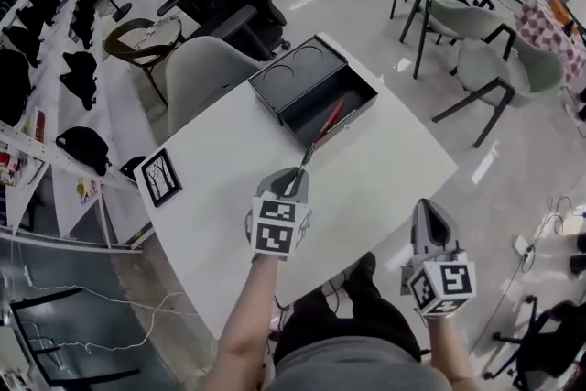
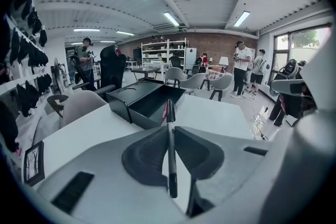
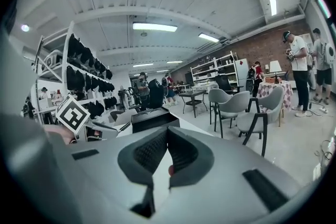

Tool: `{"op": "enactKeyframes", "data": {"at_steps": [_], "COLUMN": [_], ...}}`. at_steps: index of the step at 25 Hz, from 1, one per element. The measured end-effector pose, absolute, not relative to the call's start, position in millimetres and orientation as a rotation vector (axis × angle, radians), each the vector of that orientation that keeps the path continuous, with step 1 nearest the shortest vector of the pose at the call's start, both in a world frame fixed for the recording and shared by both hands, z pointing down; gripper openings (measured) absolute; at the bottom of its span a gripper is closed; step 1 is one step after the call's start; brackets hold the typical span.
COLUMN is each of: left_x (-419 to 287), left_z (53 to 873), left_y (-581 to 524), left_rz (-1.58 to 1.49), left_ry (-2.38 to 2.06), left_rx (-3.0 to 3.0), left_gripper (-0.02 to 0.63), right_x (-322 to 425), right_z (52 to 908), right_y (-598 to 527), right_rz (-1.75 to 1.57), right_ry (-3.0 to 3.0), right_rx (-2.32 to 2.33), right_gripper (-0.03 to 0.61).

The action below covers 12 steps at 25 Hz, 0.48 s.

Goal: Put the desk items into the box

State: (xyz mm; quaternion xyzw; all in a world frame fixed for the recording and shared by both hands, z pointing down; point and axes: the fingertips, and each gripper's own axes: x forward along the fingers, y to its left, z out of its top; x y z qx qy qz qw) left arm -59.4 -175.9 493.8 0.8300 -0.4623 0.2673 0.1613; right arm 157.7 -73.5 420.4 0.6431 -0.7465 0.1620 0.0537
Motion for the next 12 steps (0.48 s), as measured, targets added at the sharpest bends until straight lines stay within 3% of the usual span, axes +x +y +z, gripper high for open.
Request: {"op": "enactKeyframes", "data": {"at_steps": [12], "left_x": [-19], "left_z": [464], "left_y": [-220], "left_rz": [0.804], "left_ry": [-1.460], "left_rx": [2.359], "left_gripper": [0.046], "right_x": [197], "right_z": [409], "right_y": [-124], "right_rz": [0.475], "right_ry": [-2.436], "right_rx": [1.795], "right_gripper": [0.003]}}
